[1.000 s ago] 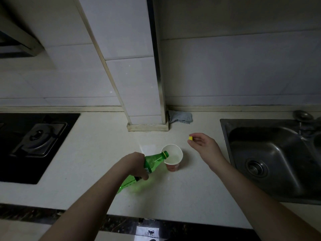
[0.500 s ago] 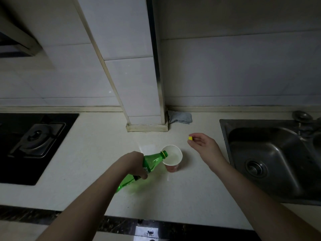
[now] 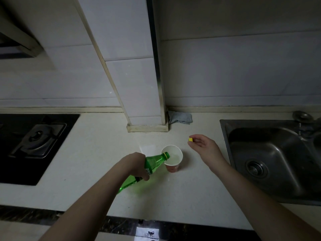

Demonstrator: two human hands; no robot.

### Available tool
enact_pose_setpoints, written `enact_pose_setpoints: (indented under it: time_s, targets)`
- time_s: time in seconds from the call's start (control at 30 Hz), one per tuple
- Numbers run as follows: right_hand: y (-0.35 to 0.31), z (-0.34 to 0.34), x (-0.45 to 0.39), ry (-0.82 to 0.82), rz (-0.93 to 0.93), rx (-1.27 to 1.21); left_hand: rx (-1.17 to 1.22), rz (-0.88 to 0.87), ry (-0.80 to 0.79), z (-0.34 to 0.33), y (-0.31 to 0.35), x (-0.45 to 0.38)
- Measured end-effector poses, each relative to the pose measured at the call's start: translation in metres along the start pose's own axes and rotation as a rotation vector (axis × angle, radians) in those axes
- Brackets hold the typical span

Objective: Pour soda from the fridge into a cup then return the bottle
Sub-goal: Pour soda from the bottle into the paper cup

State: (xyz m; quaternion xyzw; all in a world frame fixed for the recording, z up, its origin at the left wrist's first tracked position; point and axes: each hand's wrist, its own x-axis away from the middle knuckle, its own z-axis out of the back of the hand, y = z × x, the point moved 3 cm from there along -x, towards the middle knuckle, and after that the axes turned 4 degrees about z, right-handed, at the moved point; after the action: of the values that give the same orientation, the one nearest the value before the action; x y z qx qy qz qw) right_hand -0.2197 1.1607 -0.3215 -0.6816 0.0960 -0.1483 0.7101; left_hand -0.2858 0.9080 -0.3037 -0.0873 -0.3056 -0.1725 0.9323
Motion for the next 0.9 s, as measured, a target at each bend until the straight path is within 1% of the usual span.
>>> enact_pose_setpoints:
  time_s: [0.9]
  targets:
    - [0.0047,0.0038,0.0047,0.007,0.004,-0.024,-0.002,0.031,0.021,0.0026,0.0004,0.0008]
